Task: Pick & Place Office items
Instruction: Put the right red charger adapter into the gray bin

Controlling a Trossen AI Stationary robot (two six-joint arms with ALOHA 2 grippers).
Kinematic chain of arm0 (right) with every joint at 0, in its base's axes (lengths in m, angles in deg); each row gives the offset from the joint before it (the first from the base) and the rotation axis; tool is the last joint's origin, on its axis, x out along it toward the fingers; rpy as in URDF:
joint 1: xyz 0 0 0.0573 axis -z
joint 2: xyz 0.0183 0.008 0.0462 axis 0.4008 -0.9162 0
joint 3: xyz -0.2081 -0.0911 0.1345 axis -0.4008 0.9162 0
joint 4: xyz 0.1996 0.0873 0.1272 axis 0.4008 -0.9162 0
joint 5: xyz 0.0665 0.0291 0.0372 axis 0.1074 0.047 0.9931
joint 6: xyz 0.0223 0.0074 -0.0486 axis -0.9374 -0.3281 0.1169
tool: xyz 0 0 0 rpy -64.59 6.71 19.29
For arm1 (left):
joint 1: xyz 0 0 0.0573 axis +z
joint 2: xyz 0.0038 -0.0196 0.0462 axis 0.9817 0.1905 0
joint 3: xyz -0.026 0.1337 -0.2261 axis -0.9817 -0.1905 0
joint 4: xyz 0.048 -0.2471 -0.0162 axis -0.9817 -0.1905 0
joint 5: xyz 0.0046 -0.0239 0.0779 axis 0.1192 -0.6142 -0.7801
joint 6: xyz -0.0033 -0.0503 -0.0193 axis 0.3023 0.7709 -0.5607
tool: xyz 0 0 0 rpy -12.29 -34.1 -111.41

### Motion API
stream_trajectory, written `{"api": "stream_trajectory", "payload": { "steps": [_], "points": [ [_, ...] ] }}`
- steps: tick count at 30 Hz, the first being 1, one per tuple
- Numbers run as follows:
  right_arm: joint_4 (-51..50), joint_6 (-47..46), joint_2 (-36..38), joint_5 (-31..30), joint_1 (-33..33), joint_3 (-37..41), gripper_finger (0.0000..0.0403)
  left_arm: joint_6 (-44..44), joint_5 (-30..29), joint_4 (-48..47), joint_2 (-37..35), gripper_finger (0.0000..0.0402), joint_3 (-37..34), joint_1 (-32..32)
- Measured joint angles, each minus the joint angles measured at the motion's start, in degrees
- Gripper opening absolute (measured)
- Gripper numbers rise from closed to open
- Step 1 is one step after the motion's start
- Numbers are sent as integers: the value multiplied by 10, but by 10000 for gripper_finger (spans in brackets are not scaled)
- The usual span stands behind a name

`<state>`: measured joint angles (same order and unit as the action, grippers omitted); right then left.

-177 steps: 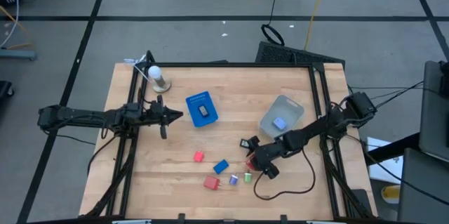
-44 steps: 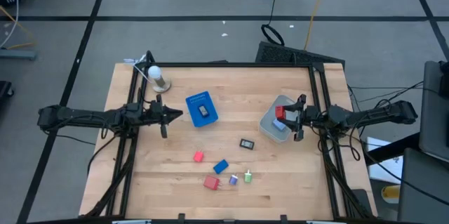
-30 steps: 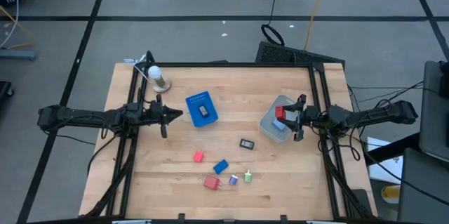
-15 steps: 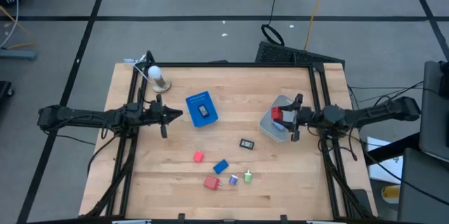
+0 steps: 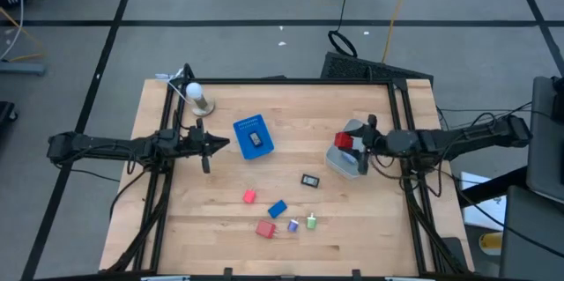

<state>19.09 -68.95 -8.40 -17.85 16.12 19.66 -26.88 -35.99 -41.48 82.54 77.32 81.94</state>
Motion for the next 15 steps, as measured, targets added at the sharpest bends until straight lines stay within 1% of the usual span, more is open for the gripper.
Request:
{"api": "stream_trajectory", "payload": {
  "steps": [4, 8, 10, 15],
  "points": [
    [-102, -56, -37, -3, 10, -43, 208, 0, 0, 0, 0, 26, 0, 0],
    [-225, -114, -76, -1, 26, -79, 208, 0, 0, 0, 0, 26, 0, 0],
    [-264, -136, -89, 4, 35, -91, 208, 1, 0, 0, 0, 26, 0, 0],
    [-310, -165, -117, 72, 74, -95, 208, 0, 0, 0, 0, 26, 0, 0]
  ]
}}
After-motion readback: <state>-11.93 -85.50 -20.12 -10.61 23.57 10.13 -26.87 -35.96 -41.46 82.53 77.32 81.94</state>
